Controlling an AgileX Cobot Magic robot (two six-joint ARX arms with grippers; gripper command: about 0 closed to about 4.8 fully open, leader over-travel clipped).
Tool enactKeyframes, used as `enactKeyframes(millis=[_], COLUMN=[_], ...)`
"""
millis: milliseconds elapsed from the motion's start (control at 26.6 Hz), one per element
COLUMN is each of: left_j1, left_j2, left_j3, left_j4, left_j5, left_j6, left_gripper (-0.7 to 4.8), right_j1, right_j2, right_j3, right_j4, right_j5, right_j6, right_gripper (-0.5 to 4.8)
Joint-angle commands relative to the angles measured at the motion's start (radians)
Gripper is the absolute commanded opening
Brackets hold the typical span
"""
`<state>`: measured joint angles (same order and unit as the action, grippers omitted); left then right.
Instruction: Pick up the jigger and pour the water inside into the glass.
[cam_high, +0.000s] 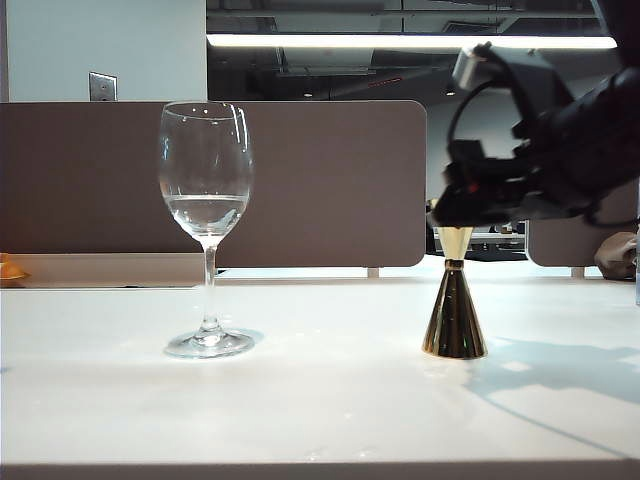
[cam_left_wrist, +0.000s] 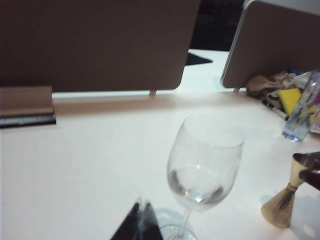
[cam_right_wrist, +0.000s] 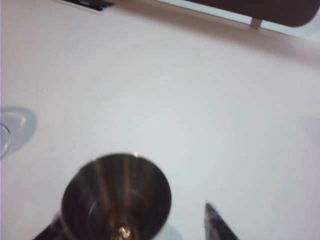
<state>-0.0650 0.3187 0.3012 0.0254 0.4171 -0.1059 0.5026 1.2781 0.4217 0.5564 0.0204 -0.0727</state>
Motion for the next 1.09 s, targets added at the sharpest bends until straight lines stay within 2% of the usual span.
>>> enactKeyframes(millis=[38, 150, 263, 338, 413, 826, 977, 1089], left_j1=[0.0, 0.0, 0.0, 0.0, 0.001, 0.001, 0.001, 0.001], left_j2=[-0.066, -0.138, -0.24, -0.311, -0.312, -0.313, -0.313, -0.313], left_j3=[0.008, 0.009, 0.009, 0.009, 0.013, 0.013, 0.013, 0.012], left_j4=[-0.005, -0.041, -0.147, -0.226, -0.256, -0.316, -0.354, -0.37], left_j5=[0.01, 0.01, -0.006, -0.043, -0.06, -0.196, -0.196, -0.196], left_j6=[-0.008, -0.011, -0.011, -0.011, -0.039, -0.021, 0.028, 0.028], left_gripper=[-0.04, -0.04, -0.04, -0.04, -0.04, -0.04, -0.04, -0.04], right_j1=[0.001, 0.001, 0.001, 0.001, 0.001, 0.001, 0.001, 0.0], right_j2=[-0.101, -0.202, -0.327, -0.436, -0.53, -0.874, -0.978, -1.069], right_j3=[0.003, 0.002, 0.002, 0.002, 0.0, -0.01, -0.056, -0.101], right_j4=[-0.133, -0.192, -0.299, -0.414, -0.502, -0.748, -0.799, -0.819], right_j5=[0.007, 0.012, 0.046, 0.048, 0.05, 0.117, 0.118, 0.124], right_j6=[0.002, 0.002, 0.002, 0.002, 0.002, 0.002, 0.017, 0.042], right_gripper=[3.13, 2.64, 1.51, 0.31, -0.07, -0.07, -0.07, -0.07])
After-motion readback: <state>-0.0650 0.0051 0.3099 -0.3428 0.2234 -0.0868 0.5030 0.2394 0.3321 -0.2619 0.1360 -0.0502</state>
